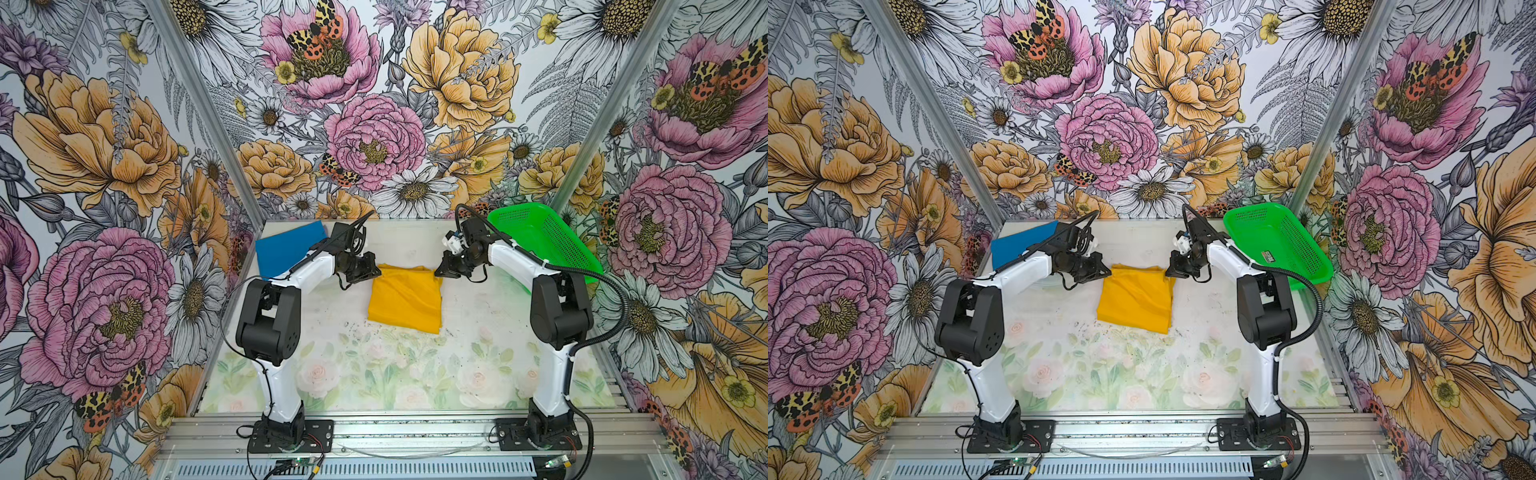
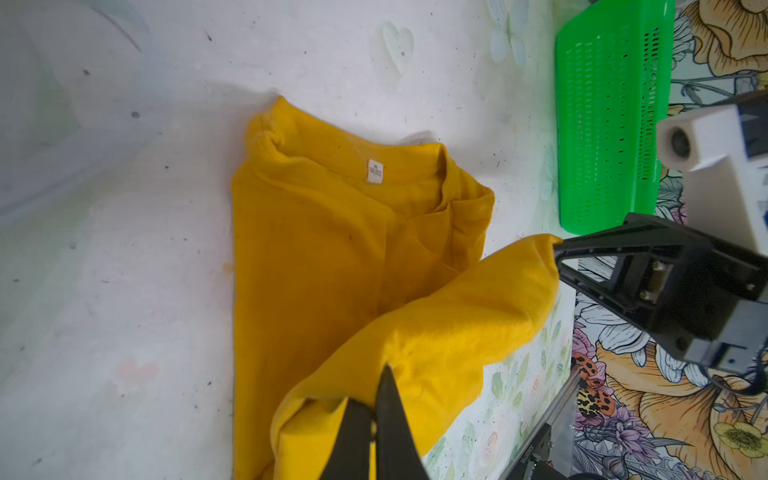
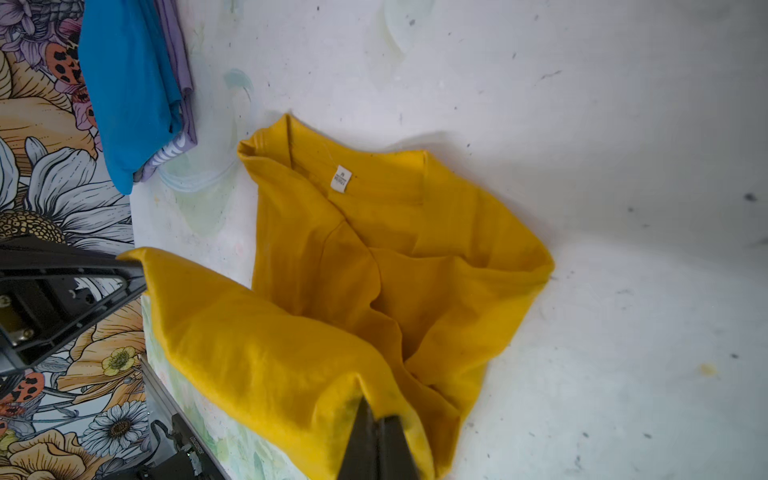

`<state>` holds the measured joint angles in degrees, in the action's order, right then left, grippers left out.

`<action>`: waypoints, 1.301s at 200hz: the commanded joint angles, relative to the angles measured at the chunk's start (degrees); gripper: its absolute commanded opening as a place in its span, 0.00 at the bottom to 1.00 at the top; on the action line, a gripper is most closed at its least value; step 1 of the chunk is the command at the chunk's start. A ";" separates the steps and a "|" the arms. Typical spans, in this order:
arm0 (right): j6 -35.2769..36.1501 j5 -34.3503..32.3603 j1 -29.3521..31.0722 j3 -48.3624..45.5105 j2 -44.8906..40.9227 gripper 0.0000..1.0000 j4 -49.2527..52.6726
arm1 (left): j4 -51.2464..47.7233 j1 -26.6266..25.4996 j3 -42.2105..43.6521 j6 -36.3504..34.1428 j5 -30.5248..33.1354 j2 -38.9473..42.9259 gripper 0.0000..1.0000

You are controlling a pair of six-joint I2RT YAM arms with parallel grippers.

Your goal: Fold and stack the t-shirts

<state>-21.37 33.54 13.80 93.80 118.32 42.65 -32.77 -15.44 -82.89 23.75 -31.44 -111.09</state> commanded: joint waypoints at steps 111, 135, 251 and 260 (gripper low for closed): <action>2.39 1.33 -3.61 8.20 5.04 0.44 -0.35 | -0.67 2.16 -15.54 0.42 -5.89 -11.05 0.99; 5.58 -1.97 -1.53 5.55 0.07 0.64 -1.08 | 3.74 2.16 -13.34 0.41 -7.72 -7.00 0.99; 0.35 -2.66 5.62 4.02 6.66 0.74 -5.29 | 29.90 -5.12 22.32 10.97 -7.98 5.24 0.99; 0.03 -3.92 5.59 4.37 7.82 0.74 -5.55 | 30.15 -6.20 24.49 10.89 -6.60 5.82 0.99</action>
<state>-19.20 32.51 19.81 97.65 122.63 39.27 -9.93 -20.05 -63.18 31.59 -40.05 -108.01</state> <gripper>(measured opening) 0.734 0.988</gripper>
